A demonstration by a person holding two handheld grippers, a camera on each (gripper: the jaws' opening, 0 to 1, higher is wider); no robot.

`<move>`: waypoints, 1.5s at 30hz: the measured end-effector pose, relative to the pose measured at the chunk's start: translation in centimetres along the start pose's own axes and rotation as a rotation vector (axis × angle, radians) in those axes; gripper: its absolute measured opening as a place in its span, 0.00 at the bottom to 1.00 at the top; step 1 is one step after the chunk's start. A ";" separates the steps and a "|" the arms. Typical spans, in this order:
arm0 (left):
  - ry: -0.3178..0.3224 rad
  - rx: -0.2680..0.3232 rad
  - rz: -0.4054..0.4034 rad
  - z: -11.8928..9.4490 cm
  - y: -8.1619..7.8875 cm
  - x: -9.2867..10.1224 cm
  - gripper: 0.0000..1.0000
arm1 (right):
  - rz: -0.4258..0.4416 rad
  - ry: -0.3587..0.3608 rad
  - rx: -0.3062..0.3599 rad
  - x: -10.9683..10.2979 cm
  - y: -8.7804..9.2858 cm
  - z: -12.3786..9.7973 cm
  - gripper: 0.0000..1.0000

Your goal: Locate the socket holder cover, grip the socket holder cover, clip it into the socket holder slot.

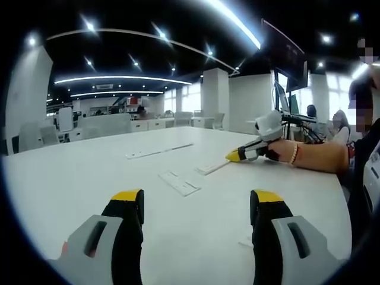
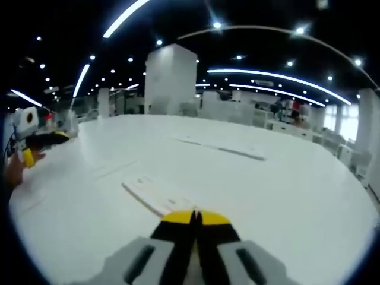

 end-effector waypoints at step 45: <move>-0.016 -0.005 0.205 0.2 -1.6 0.0 0.72 | 0.015 -0.316 0.283 -5.1 -2.1 -10.3 0.49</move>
Point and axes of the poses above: the point that each gripper's makers call its tool centre point, and the gripper's own axes: z roughly forward along the fingers, x roughly to its right, y roughly out of its underside, the point moved 3 cm from there along -z, roughly backward along the fingers, and after that the axes turned 6 degrees about x, right-handed, at the moved point
